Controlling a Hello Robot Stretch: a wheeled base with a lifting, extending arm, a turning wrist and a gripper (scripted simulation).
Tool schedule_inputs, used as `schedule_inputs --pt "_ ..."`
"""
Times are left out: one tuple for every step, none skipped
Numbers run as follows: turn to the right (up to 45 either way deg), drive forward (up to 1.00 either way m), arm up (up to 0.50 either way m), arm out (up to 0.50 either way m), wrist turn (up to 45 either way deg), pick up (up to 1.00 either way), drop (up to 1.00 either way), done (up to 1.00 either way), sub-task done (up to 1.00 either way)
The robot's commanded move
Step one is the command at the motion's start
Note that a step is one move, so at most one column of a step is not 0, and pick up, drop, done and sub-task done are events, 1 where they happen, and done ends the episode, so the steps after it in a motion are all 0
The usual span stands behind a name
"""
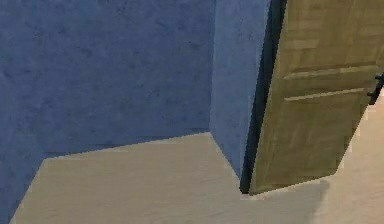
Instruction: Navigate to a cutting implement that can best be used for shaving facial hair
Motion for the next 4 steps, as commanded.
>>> schedule_inputs --pt "0.0 0.35 0.00 0.00 0.0 0.00 0.00 0.00 0.00" --pt "30.0 0.00 0.00 0.00 0.0 0.00 0.00 0.00 0.00" --pt "0.0 0.50 0.00 0.00 0.0 0.00 0.00 0.00 0.00" --pt "45.0 0.00 0.00 0.00 0.0 0.00 0.00 0.00 0.00"
